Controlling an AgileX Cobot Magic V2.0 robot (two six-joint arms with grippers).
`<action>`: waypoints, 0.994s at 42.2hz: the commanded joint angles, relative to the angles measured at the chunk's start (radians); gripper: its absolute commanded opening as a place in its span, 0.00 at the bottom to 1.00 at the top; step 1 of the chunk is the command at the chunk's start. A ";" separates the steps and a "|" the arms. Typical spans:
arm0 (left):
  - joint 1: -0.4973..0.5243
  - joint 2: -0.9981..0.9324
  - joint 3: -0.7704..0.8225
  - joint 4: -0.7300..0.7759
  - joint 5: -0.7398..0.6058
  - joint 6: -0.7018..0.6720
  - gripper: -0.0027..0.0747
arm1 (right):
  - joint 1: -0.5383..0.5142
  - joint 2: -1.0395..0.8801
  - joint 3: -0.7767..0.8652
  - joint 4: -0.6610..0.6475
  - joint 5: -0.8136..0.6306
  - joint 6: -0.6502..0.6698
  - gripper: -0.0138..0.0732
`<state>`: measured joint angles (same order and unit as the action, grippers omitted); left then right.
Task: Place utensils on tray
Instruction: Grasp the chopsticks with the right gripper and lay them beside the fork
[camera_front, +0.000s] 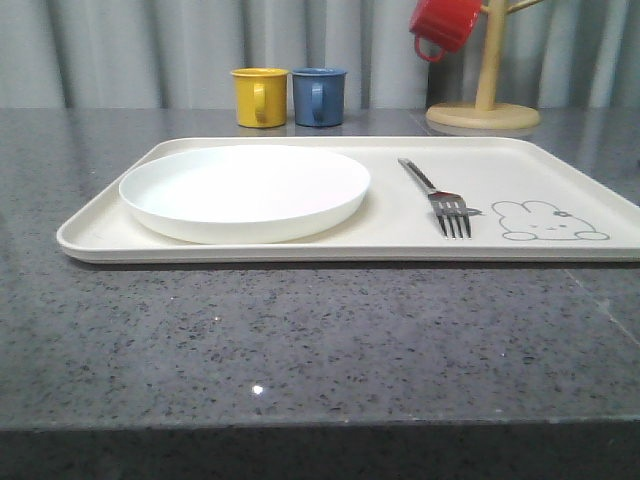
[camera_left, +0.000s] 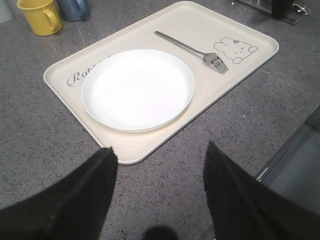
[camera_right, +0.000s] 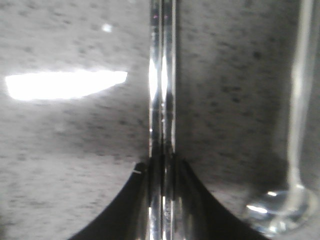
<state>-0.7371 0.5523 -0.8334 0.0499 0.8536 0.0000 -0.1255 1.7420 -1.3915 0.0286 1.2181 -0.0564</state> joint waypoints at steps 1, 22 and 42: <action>-0.010 0.004 -0.024 0.002 -0.072 -0.008 0.54 | 0.050 -0.075 -0.063 0.070 0.061 -0.028 0.18; -0.010 0.004 -0.024 0.002 -0.072 -0.008 0.54 | 0.300 -0.057 -0.127 0.262 0.033 0.143 0.19; -0.010 0.004 -0.024 0.002 -0.072 -0.008 0.54 | 0.305 0.019 -0.127 0.265 0.008 0.194 0.20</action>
<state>-0.7371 0.5523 -0.8334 0.0503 0.8536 0.0000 0.1771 1.8036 -1.4876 0.2693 1.2276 0.1376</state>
